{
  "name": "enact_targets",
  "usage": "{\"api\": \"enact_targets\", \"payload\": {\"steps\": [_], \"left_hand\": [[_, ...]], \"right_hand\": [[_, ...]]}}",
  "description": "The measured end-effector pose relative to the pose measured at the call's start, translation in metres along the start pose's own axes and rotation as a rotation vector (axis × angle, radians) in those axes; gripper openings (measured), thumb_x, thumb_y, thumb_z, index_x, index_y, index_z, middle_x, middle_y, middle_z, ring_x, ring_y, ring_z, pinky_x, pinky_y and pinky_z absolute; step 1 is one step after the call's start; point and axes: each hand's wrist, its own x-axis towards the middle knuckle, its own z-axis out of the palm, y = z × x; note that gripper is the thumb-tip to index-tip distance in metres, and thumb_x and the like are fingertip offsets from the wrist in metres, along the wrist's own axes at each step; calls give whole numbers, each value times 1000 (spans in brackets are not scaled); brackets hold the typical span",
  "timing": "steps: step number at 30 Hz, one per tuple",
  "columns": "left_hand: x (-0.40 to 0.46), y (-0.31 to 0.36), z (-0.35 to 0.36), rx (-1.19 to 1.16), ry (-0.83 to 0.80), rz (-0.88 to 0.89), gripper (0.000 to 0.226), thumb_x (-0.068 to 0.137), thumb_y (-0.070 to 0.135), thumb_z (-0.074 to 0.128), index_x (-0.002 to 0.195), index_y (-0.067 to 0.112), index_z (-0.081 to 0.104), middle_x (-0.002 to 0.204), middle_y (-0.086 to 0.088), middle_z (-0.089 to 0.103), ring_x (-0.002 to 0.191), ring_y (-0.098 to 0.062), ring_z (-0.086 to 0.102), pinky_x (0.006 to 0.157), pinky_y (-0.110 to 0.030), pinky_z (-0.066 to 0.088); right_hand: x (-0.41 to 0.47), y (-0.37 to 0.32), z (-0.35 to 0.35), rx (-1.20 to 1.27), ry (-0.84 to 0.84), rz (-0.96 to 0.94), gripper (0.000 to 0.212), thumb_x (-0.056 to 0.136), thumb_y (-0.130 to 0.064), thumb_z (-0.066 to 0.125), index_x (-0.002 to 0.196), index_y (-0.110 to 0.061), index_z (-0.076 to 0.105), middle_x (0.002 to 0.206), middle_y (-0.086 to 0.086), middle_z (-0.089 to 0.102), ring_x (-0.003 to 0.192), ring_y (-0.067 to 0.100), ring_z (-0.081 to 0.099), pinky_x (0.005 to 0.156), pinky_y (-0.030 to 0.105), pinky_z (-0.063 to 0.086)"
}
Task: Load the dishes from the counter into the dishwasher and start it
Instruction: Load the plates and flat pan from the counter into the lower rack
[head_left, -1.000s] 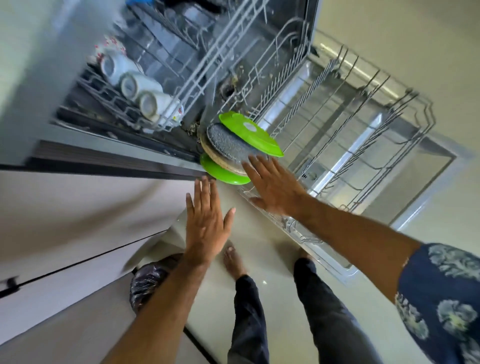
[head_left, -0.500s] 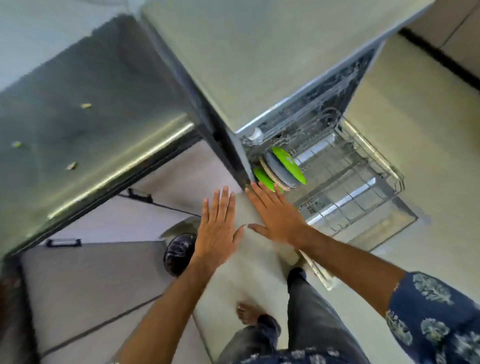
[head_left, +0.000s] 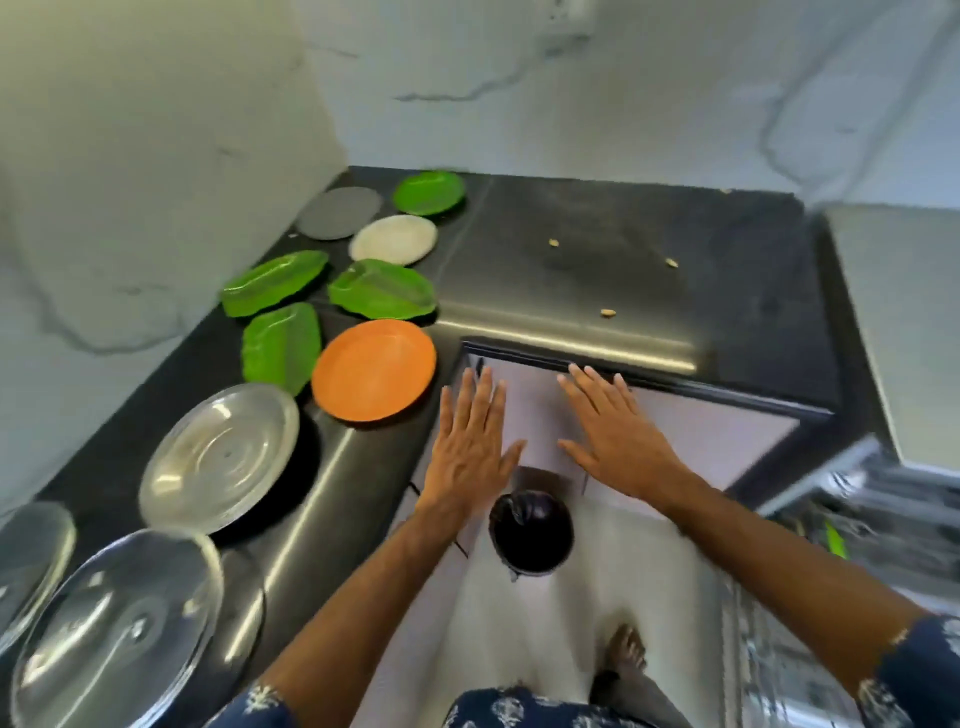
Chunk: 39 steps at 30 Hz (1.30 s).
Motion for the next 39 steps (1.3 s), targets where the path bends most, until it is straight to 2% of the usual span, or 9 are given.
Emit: {"api": "enact_targets", "payload": {"steps": [6,12,18,21,26,29,33,37,39], "left_hand": [[-27,-105,1,-43,-44,-316,72,95,51,34,152,6,35,162,-20,24,150,-41,20,117,-59,24],[-29,-149,23,-66,-242,-472,84,92,61,15,155,7,30,163,-19,20,150,-41,18,117,-59,23],[-28,-153,48,-89,-332,-506,98,89,73,-13,156,15,28,163,-15,23,152,-40,13,119,-57,26],[-27,-150,47,-105,-310,-502,95,90,73,-10,157,16,26,164,-14,21,153,-39,9,120,-57,22],[-31,-144,43,-134,-270,-500,81,94,69,-4,154,25,27,164,-6,21,154,-29,11,119,-57,23],[-30,-138,40,-350,-2,-584,68,98,62,25,154,22,27,166,-5,14,153,-29,11,122,-52,19],[-12,-126,17,-881,326,-673,85,89,60,52,158,26,15,163,-1,8,150,-17,15,118,-33,21],[11,-97,11,-1162,265,-420,80,92,40,59,156,30,13,152,6,36,139,-13,41,111,-42,41],[21,-65,12,-1288,192,-350,80,91,33,60,156,30,13,137,11,53,123,-10,56,97,-33,50]], "right_hand": [[118,-57,8,240,-103,-129,70,97,-39,55,153,-8,27,158,12,28,145,29,28,119,41,25],[218,-84,42,591,-292,60,61,94,-28,63,145,-6,36,144,16,40,135,30,41,110,42,37],[279,-79,69,804,-459,353,54,90,-28,66,129,-6,37,113,15,61,86,20,61,56,26,45],[288,-82,74,856,-505,404,38,90,-19,67,118,-14,42,99,11,66,70,12,63,50,22,48],[282,-86,72,1061,-548,502,21,88,-6,56,106,2,63,99,20,72,81,22,71,65,31,62],[257,-79,54,1249,-551,560,24,91,-5,50,113,1,59,105,17,70,91,28,71,70,40,62],[196,-47,28,1306,-442,527,15,93,-3,46,99,-8,58,88,4,69,82,21,69,80,47,60],[107,-5,1,1441,-259,551,27,91,-6,53,118,-5,55,84,3,64,73,17,66,75,41,58],[51,17,-11,1486,-163,598,40,85,-8,56,124,-12,56,95,6,67,82,22,67,77,43,58]]}}
